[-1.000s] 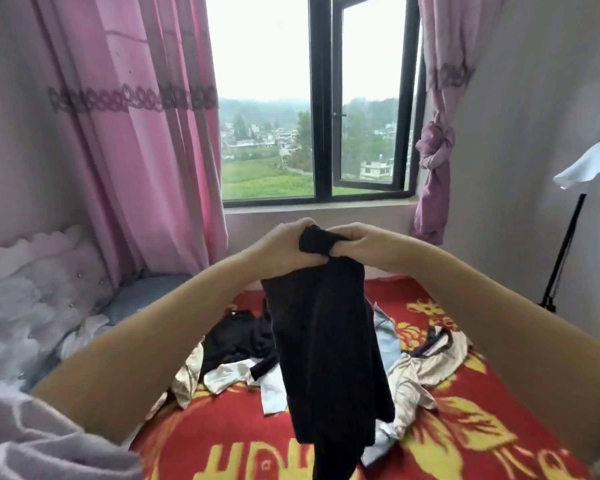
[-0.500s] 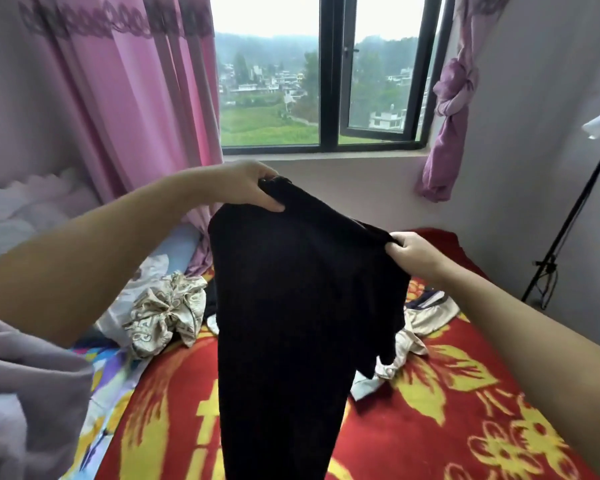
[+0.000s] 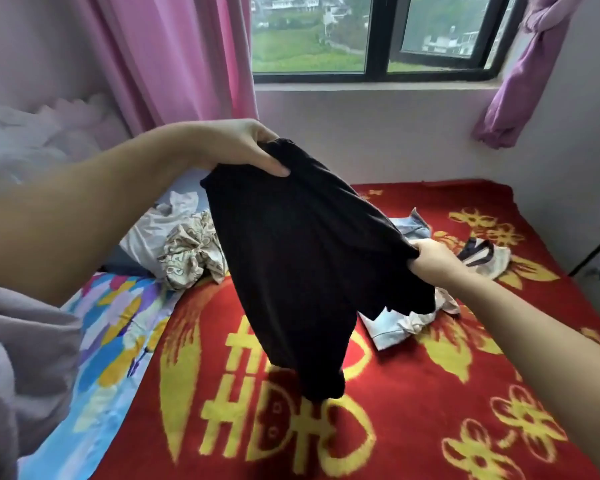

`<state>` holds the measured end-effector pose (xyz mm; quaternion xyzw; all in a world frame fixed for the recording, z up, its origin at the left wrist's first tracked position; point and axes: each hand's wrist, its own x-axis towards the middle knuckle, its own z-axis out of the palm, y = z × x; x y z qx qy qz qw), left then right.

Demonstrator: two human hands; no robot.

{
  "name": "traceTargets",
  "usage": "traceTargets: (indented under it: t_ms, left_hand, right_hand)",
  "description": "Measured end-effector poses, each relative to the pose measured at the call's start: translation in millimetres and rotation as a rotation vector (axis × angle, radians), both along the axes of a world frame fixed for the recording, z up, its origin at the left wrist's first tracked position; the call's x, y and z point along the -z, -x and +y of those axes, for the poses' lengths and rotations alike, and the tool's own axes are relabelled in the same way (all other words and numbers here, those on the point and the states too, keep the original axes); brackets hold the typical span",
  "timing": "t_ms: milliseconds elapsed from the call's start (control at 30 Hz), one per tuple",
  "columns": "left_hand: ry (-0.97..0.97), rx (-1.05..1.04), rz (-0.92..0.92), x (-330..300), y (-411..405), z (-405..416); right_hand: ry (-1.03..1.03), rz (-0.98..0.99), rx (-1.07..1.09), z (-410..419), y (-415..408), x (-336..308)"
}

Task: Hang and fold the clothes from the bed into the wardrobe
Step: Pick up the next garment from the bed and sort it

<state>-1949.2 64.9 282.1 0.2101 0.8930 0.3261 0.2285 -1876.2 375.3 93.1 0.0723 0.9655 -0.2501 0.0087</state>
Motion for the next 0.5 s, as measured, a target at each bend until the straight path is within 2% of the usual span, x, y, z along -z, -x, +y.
traceTargets:
  t_ms: [100, 167, 233, 333, 500]
  left_hand:
    - [-0.03, -0.015, -0.063, 6.4, 15.3, -8.1]
    - [-0.052, -0.065, -0.074, 12.4, 33.8, -16.3]
    - [-0.006, -0.143, 0.06, 24.3, 63.8, -20.7]
    - [-0.021, -0.337, 0.369, 45.5, 124.3, -19.2]
    - [-0.17, -0.575, 0.716, 25.3, 175.7, -20.6]
  right_hand:
    - [0.008, -0.023, 0.032, 6.9, 19.8, 16.9]
    - [-0.07, -0.006, 0.02, 12.5, 38.5, 21.2]
    - [-0.191, 0.014, 0.014, 13.7, 63.9, 13.9]
    - [-0.329, 0.045, 0.038, 10.9, 112.6, -9.0]
    - [-0.446, 0.307, 0.107, 7.5, 166.9, -76.1]
